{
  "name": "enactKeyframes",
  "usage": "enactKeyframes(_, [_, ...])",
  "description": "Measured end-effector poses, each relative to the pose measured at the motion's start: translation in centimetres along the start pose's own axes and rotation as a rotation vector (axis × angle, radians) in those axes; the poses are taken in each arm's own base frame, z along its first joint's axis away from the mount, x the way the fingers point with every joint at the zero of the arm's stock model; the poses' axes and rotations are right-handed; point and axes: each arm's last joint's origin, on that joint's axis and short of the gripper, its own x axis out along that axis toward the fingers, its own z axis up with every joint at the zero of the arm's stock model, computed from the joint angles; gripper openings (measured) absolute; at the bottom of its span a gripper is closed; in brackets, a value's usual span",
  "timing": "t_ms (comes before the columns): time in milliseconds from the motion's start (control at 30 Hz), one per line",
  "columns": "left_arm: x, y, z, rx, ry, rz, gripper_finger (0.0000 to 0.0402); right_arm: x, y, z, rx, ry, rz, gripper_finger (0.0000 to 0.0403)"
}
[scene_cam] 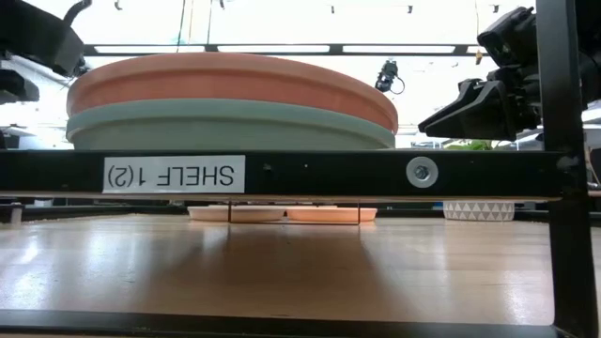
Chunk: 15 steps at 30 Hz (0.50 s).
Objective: Place and stack plates onto a shelf
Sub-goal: Stack the orange plate on top of the dark green plate on the shelf
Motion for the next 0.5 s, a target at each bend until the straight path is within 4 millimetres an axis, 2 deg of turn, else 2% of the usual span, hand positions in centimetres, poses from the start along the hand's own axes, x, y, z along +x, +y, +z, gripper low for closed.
enactKeyframes(267, [2.8,1.2,-1.0,0.012,0.049,-0.006,0.0142,0.0,0.0,0.0,0.0,0.0,0.002,0.0146])
enactKeyframes(400, [3.0,1.3,-1.2,0.045,0.069,-0.018,0.0137,0.0,0.0,0.0,0.0,-0.001,0.001,0.0146])
enactKeyframes(500, [3.0,1.3,-1.2,0.069,0.071,-0.018,0.0104,0.0,0.0,0.0,0.003,-0.004,0.0,0.0146])
